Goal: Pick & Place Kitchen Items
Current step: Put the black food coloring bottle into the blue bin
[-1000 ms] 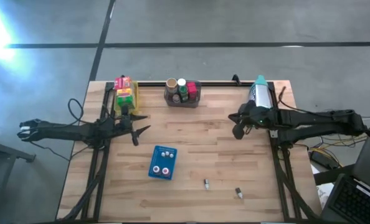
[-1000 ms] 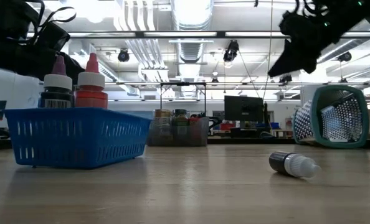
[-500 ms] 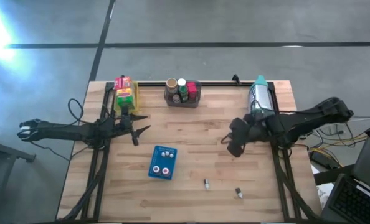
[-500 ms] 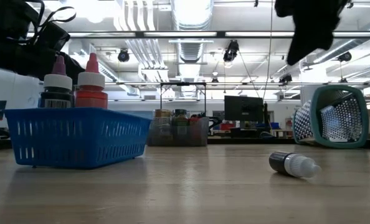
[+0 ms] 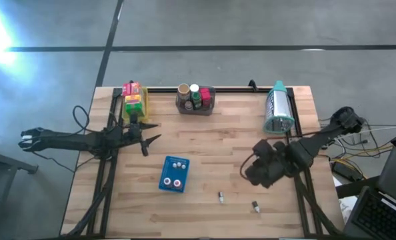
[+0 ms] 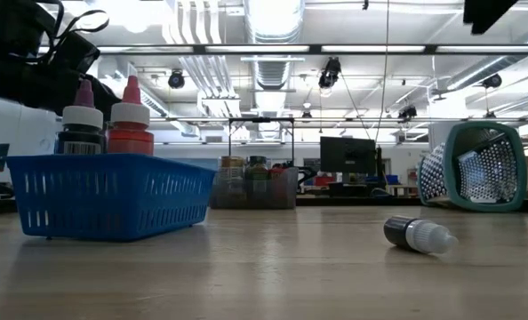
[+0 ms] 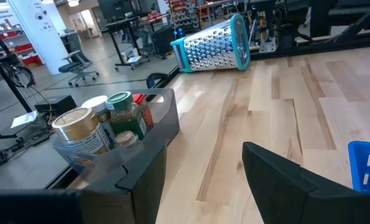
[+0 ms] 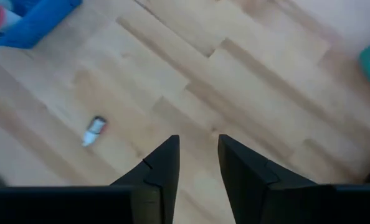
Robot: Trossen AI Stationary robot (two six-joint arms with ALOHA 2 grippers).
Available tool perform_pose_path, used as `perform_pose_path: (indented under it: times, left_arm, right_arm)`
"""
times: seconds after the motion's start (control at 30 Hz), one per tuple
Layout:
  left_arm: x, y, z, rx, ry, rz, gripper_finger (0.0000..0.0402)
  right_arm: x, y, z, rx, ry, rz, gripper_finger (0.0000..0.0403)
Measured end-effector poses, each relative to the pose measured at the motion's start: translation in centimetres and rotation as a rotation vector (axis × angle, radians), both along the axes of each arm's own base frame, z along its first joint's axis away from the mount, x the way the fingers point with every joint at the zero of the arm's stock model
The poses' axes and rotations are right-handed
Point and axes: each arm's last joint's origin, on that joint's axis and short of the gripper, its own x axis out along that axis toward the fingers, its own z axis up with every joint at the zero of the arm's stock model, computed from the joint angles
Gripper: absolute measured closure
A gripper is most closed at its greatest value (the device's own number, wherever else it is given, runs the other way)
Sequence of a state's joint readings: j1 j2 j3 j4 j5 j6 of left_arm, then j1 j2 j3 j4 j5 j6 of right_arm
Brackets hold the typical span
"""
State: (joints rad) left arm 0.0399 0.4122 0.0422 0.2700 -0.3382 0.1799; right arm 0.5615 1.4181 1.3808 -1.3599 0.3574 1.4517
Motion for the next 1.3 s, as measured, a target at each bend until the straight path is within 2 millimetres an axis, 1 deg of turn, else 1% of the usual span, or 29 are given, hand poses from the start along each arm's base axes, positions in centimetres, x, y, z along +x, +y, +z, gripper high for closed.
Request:
perform_pose_path:
  times: [0.13, 0.23, 0.33, 0.43, 0.53, 0.67, 0.77, 0.83, 0.97, 1.1, 1.2, 1.3]
  left_arm:
    - [0.0, 0.0, 0.0, 0.0, 0.0, 0.0, 0.0186]
    - [0.0, 0.0, 0.0, 0.0, 0.001, 0.0, 0.0186]
    - [0.0, 0.0, 0.0, 0.0, 0.001, 0.0, 0.0186]
    - [0.0, 0.0, 0.0, 0.0, 0.001, 0.0, 0.0186]
    - [0.0, 0.0, 0.0, 0.0, 0.001, 0.0, 0.0186]
    - [0.0, 0.0, 0.0, 0.0, 0.001, 0.0, 0.0186]
    - [0.0, 0.0, 0.0, 0.0, 0.001, 0.0, 0.0186]
    - [0.0, 0.0, 0.0, 0.0, 0.001, 0.0, 0.0186]
    - [0.0, 0.0, 0.0, 0.0, 0.001, 0.0, 0.0186]
    - [0.0, 0.0, 0.0, 0.0, 0.001, 0.0, 0.0186]
    - [0.0, 0.0, 0.0, 0.0, 0.001, 0.0, 0.0186]
    - [0.0, 0.0, 0.0, 0.0, 0.001, 0.0, 0.0186]
  right_arm:
    - [0.4, 2.2, 0.4, 0.067, -0.023, -0.072, 0.0283]
    - [0.6, 4.1, 0.0, 0.1, -0.019, -0.131, 0.0275]
    - [0.6, 5.9, -0.7, 0.154, 0.034, -0.185, 0.0267]
    - [0.3, 7.9, -1.8, 0.179, 0.09, -0.22, 0.0259]
    - [-0.2, 10.0, -3.2, 0.163, 0.111, -0.262, 0.0253]
    - [-0.8, 12.7, -5.7, 0.122, 0.134, -0.312, 0.0247]
    - [-0.9, 14.3, -7.5, 0.096, 0.139, -0.332, 0.0243]
    - [-0.8, 15.0, -8.6, 0.068, 0.138, -0.331, 0.0241]
    - [0.0, 16.1, -10.7, 0.063, 0.139, -0.329, 0.0244]
    - [0.6, 16.9, -12.3, 0.078, 0.132, -0.331, 0.025]
    - [0.7, 17.2, -12.7, 0.082, 0.134, -0.332, 0.0248]
    - [0.5, 17.3, -12.6, 0.087, 0.141, -0.319, 0.0234]
